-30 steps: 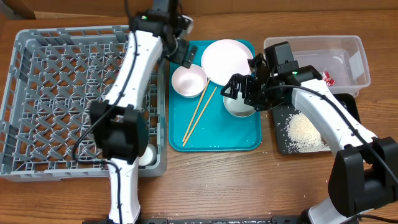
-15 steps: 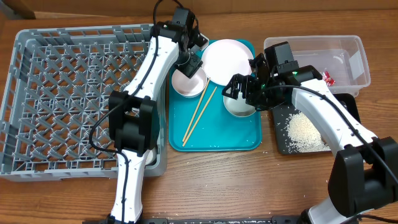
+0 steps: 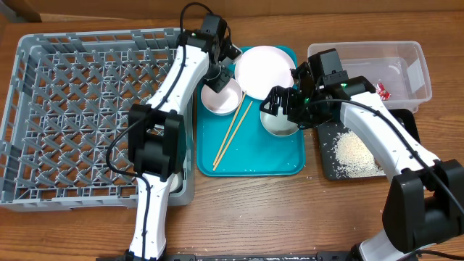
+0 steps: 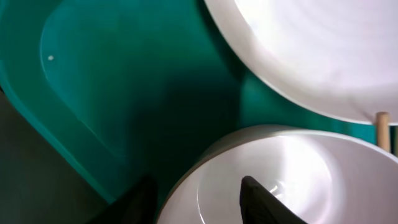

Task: Sort waste into correct bins and load items into the dishwasher
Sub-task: 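Grasp the pink-white bowl on the teal tray with left gripper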

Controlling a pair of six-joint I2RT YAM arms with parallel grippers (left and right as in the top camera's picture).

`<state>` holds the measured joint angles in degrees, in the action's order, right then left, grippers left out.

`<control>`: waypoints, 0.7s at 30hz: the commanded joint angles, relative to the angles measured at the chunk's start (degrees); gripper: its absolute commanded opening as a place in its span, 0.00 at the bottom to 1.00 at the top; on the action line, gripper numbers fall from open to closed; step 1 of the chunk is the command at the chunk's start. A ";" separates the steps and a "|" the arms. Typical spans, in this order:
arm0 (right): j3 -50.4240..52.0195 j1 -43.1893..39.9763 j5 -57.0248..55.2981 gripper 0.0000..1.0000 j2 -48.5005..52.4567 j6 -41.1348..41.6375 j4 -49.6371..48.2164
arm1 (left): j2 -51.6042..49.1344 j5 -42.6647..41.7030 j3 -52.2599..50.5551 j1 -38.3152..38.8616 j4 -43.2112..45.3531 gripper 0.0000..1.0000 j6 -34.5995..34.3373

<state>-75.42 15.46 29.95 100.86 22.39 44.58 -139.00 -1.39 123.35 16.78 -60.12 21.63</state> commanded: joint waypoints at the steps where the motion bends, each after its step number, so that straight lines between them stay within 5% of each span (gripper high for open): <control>1: -0.28 0.22 -0.39 1.00 0.20 -0.37 -0.31 | -0.42 0.55 -1.40 -0.35 0.81 0.38 0.68; 7: -0.28 0.22 -0.39 1.00 0.20 -0.37 -0.28 | -0.42 0.55 -1.40 -0.48 0.81 0.05 0.66; 21: -0.28 0.22 -0.39 1.00 0.20 -0.37 -0.68 | 4.52 13.46 8.11 -1.14 -9.35 0.04 -1.03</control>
<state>-75.40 15.49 29.80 100.86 22.41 44.53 -138.74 3.20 126.41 16.38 -67.16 22.04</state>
